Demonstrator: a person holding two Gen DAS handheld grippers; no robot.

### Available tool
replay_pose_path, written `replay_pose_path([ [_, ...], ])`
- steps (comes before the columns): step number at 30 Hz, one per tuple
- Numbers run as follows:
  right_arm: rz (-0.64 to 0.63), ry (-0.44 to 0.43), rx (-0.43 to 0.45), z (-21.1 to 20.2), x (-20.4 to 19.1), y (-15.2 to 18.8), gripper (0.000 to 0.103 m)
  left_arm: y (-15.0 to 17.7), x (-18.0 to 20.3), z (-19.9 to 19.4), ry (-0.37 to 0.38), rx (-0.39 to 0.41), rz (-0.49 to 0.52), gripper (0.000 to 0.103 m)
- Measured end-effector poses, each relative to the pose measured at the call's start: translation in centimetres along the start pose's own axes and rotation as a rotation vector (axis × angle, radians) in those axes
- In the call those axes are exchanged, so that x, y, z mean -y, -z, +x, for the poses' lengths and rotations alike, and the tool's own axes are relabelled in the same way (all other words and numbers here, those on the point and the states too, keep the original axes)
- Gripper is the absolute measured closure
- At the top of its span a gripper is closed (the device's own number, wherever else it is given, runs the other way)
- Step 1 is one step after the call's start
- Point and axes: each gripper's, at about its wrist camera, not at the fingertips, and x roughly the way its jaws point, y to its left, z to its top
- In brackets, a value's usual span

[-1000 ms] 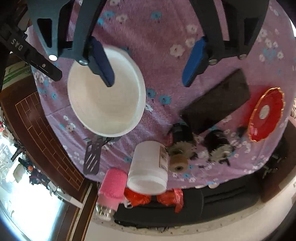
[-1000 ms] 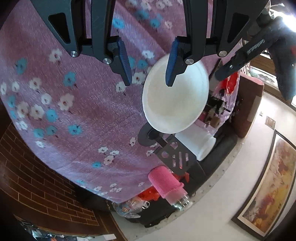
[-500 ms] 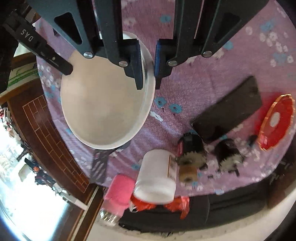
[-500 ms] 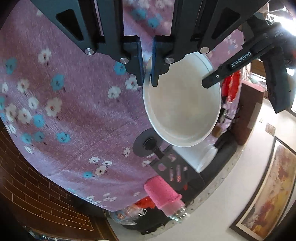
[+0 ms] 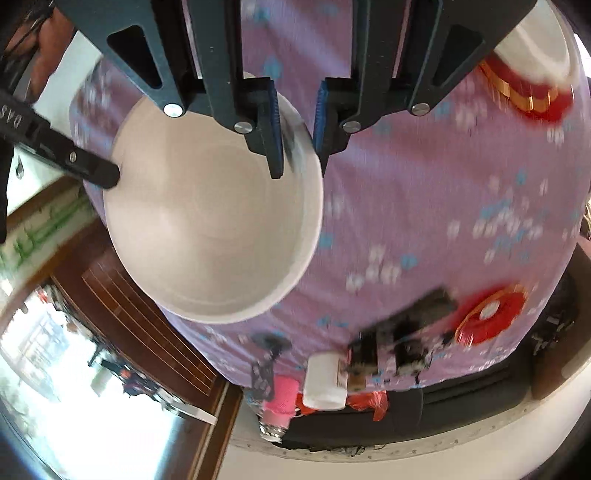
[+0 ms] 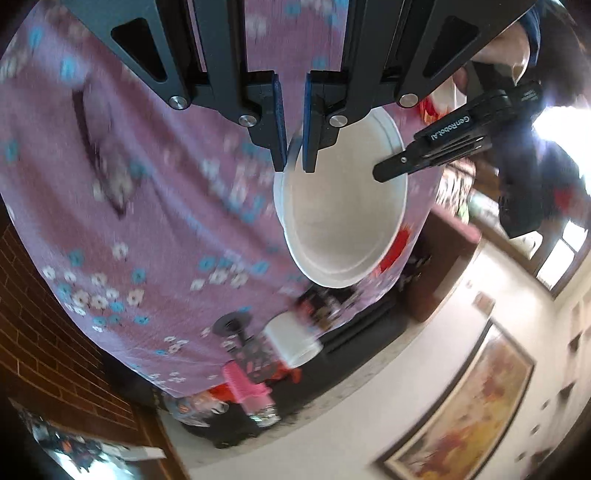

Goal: Organize plates and bowls
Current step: 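Lift the last white foam bowl with the right tool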

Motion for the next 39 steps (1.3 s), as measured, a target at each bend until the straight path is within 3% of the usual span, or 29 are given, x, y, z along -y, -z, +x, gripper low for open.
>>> replay_pose_path([
  [4, -0.039, -0.02, -0.064, -0.6, -1.4, 5.4, 0.093, 5.8, -0.4, -1.2, 0.005, -0.002, 0.014, 0.076],
  [8, -0.097, 0.009, -0.087, 0.4, -2.4, 7.7, 0.091, 8.6, -1.4, -1.0, -0.006, 0.031, -0.004, 0.076],
  [11, -0.145, 0.054, -0.068, 1.7, -3.1, 7.8, 0.091, 8.7, -2.3, -0.1, -0.023, 0.052, -0.038, 0.076],
  [15, -0.254, 0.207, 0.047, 1.8, -4.4, 7.6, 0.091, 8.2, -2.5, 0.3, -0.067, 0.1, -0.014, 0.07],
  [18, -0.231, 0.193, 0.087, 0.9, -3.9, 7.1, 0.091, 8.0, -3.0, 0.1, -0.063, 0.128, -0.026, 0.055],
  [24, -0.153, 0.183, 0.115, 0.2, -2.4, 7.6, 0.091, 7.8, -2.8, 0.0, -0.042, 0.156, 0.016, 0.043],
  [29, -0.181, 0.256, 0.144, 0.7, -2.0, 8.2, 0.091, 7.8, -2.3, 0.2, -0.019, 0.164, 0.033, 0.043],
  [33, -0.151, 0.211, 0.159, 0.7, -1.6, 8.5, 0.091, 7.9, -2.0, 0.6, -0.036, 0.165, 0.051, 0.04],
  [39, -0.081, 0.146, 0.102, 1.9, -1.3, 8.2, 0.091, 8.0, -2.2, 0.5, -0.017, 0.159, 0.039, 0.035],
])
